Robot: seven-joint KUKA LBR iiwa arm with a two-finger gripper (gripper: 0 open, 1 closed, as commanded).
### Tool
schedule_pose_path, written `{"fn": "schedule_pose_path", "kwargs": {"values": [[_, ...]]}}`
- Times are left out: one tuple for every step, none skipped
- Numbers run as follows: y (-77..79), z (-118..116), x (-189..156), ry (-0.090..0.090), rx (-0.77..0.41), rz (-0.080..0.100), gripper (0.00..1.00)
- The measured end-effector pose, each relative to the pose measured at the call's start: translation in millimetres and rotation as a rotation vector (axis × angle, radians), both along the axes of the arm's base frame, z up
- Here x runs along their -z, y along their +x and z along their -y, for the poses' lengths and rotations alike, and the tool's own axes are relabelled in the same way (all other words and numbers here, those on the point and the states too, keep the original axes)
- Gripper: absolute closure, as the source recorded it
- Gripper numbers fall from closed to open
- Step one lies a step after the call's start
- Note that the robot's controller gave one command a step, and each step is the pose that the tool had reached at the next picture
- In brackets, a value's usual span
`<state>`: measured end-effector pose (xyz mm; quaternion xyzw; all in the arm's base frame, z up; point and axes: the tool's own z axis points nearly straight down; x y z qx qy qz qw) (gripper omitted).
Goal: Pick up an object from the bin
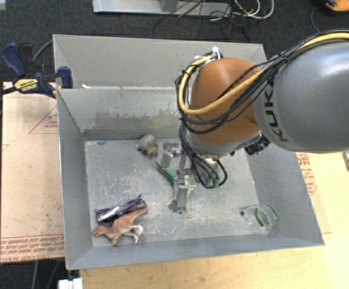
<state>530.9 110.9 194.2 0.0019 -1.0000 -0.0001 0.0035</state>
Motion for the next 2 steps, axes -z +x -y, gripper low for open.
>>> {"fn": "schedule_pose_path", "kwargs": {"values": [[1.5, 1, -4, 0.001, 0.004, 0.007, 0.0], [-10.0, -60, 93, 0.003, -0.258, 0.005, 0.0]]}}
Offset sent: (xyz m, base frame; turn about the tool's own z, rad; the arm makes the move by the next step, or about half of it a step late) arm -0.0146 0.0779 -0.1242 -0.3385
